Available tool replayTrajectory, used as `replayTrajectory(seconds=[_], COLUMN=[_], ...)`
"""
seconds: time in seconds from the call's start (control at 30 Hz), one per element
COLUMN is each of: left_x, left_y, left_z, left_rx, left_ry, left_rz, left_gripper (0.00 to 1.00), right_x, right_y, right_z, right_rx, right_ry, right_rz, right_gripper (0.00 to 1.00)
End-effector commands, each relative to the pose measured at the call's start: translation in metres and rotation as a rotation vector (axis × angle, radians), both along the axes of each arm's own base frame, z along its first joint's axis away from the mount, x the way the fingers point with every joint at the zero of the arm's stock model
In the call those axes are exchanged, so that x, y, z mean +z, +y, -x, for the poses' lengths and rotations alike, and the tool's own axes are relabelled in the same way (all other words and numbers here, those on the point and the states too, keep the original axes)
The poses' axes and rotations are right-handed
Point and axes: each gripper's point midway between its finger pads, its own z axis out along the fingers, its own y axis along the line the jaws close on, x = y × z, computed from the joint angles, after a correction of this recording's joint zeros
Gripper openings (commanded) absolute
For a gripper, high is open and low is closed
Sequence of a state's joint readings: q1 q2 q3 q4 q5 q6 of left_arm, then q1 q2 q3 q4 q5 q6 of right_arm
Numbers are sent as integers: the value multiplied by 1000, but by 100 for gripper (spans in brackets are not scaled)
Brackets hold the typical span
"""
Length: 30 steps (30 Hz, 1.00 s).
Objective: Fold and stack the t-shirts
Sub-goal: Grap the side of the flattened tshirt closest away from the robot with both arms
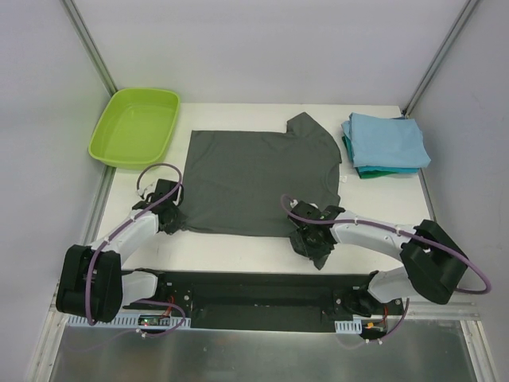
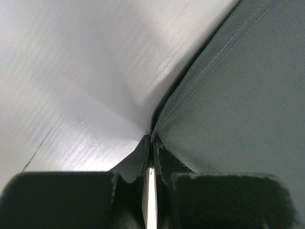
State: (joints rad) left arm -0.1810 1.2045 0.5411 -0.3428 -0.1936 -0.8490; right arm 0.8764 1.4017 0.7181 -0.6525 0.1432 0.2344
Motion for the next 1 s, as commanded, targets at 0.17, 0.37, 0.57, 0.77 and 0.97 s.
replayTrajectory(seconds=[0.17,0.37,0.57,0.77,0.97], left_x=[7,24,49,73,82], left_y=[10,-3,-2,3,1], left_z=[45,57,41,5,-32], left_rx=[53,26,43,67,79], left_ry=[8,-62,-137,-150,-142], left_rz=[12,104,104,49,27], left_gripper=[0,0,0,0,0], right_x=[18,48,82,111,118], right_y=[-10,-7,-5,-6,-16], right_z=[46,54,17,-45,-99], right_rx=[-31,-42,-37,-86,-115], right_ry=[46,-3,-157,-266,-317], right_rz=[-40,-183,-238,-239,-173], right_gripper=[0,0,0,0,0])
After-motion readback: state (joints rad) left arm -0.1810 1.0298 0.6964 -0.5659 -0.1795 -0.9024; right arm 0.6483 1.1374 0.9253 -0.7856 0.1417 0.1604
